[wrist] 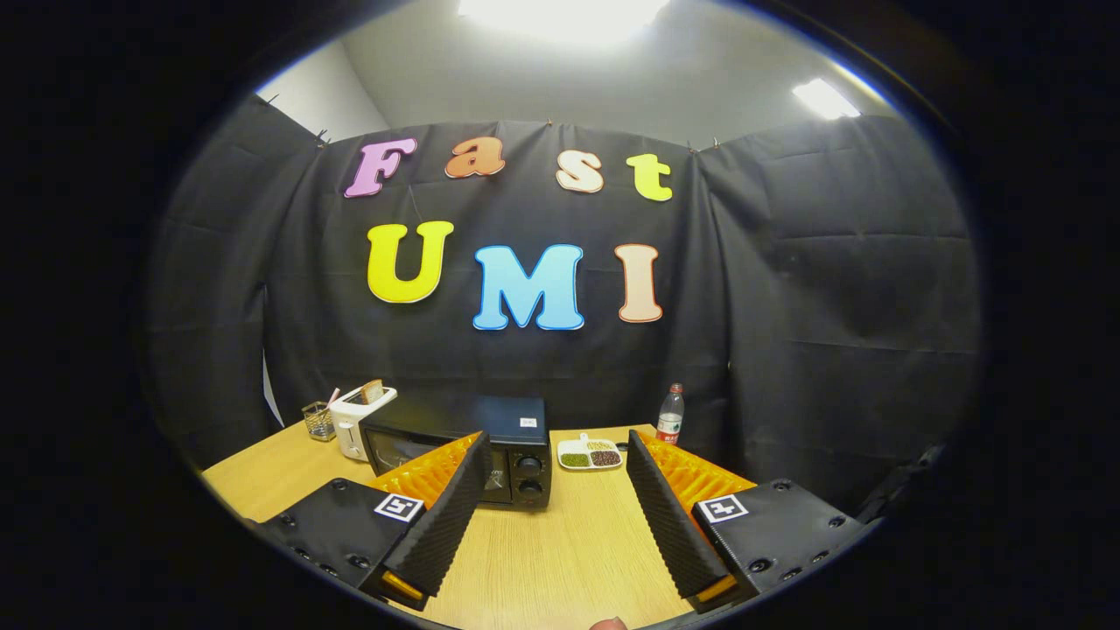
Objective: Open the toaster oven, put the food inside, and close the toaster oven door.
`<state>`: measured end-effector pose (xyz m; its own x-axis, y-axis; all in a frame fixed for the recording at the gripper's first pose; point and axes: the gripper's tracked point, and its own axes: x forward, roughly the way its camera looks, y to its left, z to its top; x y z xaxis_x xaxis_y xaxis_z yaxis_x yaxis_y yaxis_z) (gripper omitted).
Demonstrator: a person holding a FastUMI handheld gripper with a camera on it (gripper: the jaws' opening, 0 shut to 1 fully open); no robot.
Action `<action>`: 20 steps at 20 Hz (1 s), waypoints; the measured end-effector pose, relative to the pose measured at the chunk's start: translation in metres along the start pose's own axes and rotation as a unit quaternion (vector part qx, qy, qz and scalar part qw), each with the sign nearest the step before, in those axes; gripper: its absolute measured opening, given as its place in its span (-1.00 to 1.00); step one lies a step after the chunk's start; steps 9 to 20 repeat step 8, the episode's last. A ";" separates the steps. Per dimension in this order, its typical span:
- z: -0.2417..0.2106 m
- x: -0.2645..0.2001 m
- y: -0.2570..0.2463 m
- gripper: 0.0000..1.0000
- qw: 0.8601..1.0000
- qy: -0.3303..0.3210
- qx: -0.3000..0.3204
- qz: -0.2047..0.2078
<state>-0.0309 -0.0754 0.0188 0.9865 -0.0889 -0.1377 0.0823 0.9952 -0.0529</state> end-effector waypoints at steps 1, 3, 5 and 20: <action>0.000 0.000 0.001 0.96 1.000 0.000 0.000 0.002; 0.001 0.000 0.003 0.96 1.000 -0.001 -0.003 0.004; 0.000 0.000 0.005 0.96 1.000 0.000 -0.003 0.007; -0.002 0.001 0.007 0.96 1.000 0.006 0.003 0.009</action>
